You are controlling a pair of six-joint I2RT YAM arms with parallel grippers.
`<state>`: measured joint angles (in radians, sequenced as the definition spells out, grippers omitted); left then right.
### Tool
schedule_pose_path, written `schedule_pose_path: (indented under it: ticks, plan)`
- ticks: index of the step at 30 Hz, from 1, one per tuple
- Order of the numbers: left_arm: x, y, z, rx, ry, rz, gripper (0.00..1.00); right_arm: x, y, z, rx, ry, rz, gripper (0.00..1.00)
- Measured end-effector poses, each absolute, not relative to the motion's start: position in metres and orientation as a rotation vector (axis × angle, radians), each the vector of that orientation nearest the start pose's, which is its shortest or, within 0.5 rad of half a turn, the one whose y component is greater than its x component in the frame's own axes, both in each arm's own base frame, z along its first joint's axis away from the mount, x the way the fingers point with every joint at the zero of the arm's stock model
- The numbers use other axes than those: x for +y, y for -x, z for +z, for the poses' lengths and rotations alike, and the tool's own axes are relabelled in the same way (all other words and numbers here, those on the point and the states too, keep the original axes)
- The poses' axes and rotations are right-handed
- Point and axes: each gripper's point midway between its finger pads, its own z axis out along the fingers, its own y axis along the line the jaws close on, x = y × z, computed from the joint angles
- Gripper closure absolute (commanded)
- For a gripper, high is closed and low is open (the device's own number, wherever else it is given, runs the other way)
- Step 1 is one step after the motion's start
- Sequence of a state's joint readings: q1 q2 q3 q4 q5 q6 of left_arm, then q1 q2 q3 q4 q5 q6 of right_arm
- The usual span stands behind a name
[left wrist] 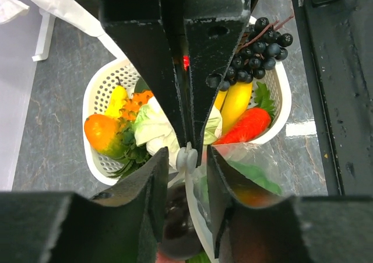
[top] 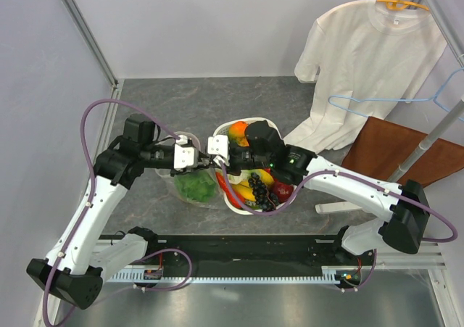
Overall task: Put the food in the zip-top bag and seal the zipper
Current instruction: Zip the zipper food storage bag at the center of the board.
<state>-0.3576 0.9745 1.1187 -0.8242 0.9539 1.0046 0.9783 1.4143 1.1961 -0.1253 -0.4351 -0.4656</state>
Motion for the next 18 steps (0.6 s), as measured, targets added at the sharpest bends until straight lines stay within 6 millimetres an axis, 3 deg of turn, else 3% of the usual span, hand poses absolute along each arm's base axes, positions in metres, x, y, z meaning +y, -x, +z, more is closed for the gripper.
schedule_pose_path:
  ticks: [7, 11, 18]
  plan:
    - [-0.201, -0.191, 0.275, 1.234, -1.61, -0.641, 0.92, 0.4, -0.201, 0.262, 1.251, 1.501, 0.754, 1.0]
    - [-0.198, -0.191, 0.273, 1.254, -1.61, -0.64, 0.98, 0.398, -0.2, 0.259, 1.243, 1.501, 0.747, 1.0]
    - [-0.18, -0.201, 0.268, 1.325, -1.566, -0.607, 0.98, 0.388, -0.197, 0.263, 1.212, 1.484, 0.722, 1.0]
